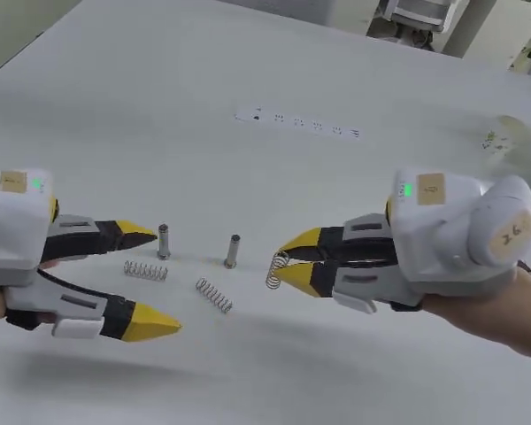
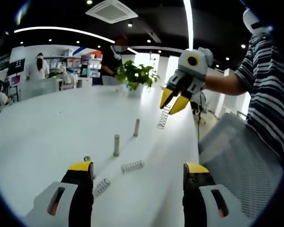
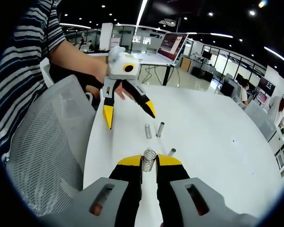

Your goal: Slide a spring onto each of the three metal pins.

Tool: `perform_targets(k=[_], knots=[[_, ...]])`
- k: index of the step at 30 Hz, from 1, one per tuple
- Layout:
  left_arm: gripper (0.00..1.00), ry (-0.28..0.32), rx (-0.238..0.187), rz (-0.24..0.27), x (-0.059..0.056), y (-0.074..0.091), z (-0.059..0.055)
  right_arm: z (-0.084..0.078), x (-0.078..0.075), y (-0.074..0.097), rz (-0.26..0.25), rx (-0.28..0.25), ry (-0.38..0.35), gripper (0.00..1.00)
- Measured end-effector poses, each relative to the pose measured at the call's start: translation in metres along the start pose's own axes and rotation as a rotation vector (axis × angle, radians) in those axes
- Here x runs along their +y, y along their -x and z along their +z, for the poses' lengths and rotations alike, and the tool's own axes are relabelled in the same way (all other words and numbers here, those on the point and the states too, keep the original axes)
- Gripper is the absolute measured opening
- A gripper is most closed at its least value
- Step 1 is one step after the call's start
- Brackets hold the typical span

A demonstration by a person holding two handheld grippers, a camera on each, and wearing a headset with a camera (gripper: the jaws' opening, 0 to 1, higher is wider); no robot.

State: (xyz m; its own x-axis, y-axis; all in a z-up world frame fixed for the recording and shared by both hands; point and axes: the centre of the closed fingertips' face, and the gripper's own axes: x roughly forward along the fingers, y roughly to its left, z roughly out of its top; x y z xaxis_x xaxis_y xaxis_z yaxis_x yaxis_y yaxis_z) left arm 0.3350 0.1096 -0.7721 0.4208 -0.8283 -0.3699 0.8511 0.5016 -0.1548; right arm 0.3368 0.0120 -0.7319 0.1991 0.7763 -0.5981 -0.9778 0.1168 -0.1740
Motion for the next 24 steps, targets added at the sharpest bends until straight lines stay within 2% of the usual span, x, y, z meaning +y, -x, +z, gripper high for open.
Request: perform_targets(k=[7,12,16,24], knots=[[0.83,0.018,-0.025,0.054,0.012,0.010,-0.002,-0.003,-0.005,0.003,-0.021,0.001,-0.012,0.08],[0.98,-0.002,-0.052,0.107,0.020,0.015,0.000,-0.008,-0.011,0.008,-0.044,0.005,-0.018,0.08],[0.98,-0.002,-0.050,0.115,0.022,0.020,-0.002,-0.016,-0.025,0.015,-0.095,0.011,-0.040,0.08],[0.98,0.009,-0.055,0.135,0.027,0.023,-0.005,-0.031,-0.045,0.029,-0.160,0.031,-0.075,0.08]])
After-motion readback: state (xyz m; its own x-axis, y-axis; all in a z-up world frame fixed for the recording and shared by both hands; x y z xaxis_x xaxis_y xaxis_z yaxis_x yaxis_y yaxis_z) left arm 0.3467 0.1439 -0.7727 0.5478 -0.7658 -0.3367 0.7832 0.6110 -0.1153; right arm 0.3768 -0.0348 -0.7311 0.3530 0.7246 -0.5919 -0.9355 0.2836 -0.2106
